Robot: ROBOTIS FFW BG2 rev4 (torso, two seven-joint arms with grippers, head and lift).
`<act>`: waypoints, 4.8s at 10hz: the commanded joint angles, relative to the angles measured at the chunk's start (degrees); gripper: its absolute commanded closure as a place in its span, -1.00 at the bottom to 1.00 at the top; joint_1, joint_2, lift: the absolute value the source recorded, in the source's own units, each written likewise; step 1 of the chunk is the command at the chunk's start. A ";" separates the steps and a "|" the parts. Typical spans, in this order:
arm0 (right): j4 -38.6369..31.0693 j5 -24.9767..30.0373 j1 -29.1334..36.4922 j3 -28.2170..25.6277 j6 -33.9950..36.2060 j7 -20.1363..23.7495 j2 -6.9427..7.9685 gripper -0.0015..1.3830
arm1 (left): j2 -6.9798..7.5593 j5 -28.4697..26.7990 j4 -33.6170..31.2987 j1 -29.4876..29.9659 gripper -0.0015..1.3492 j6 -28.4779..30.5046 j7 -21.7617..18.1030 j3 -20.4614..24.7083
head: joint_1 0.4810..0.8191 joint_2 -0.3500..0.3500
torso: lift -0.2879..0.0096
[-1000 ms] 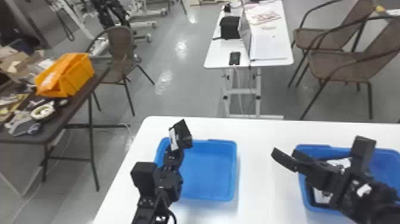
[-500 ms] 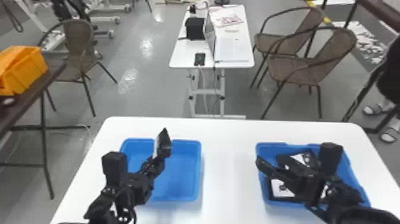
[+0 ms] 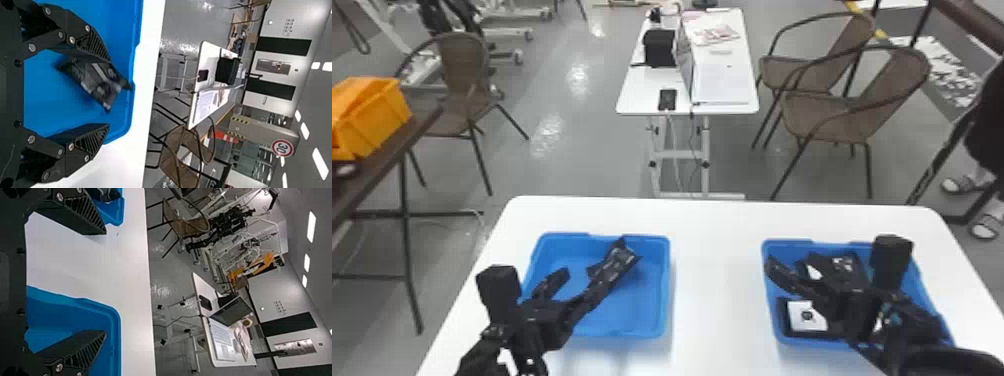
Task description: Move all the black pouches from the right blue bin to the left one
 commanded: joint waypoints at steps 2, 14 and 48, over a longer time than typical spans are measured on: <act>-1.46 0.08 1.65 -0.23 -1.85 -2.10 0.12 -0.82 | -1.84 -0.58 -1.53 2.40 -0.66 -8.04 2.06 0.66 | 0.27 0.22 | 1.00; 6.28 5.35 2.18 -14.82 -3.60 -10.80 0.48 -0.82 | -2.16 0.92 -8.03 9.69 -0.65 -18.32 11.20 0.75 | 0.27 -0.17 | 1.00; 16.21 -36.66 -19.27 14.62 3.60 21.19 -1.63 0.81 | 2.20 46.97 -7.94 -2.61 -0.65 1.19 7.51 -5.84 | 0.27 0.49 | 1.00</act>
